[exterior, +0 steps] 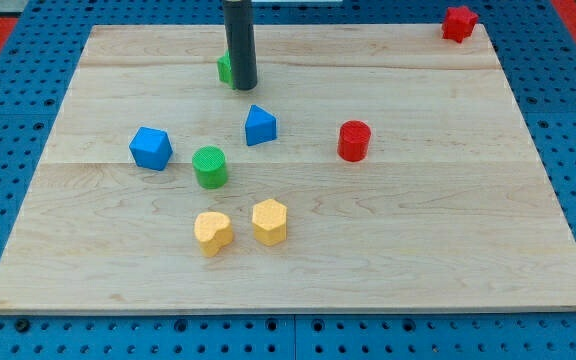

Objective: Move green star to top left

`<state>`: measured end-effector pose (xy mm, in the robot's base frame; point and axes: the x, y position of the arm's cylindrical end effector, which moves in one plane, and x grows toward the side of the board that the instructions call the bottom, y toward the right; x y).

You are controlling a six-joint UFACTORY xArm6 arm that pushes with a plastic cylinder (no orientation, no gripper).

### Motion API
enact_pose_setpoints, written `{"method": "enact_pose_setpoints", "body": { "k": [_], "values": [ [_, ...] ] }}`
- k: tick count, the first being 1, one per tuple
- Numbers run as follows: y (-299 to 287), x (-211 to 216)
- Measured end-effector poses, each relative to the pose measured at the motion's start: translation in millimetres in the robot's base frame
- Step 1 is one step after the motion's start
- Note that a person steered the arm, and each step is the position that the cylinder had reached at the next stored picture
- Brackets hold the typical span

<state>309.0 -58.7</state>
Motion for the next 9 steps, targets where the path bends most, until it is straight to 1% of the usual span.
{"method": "enact_pose_setpoints", "body": {
  "k": [2, 3, 5, 8, 9],
  "values": [
    [0, 0],
    [22, 0],
    [35, -10],
    [-26, -16],
    [-8, -17]
  ]
}}
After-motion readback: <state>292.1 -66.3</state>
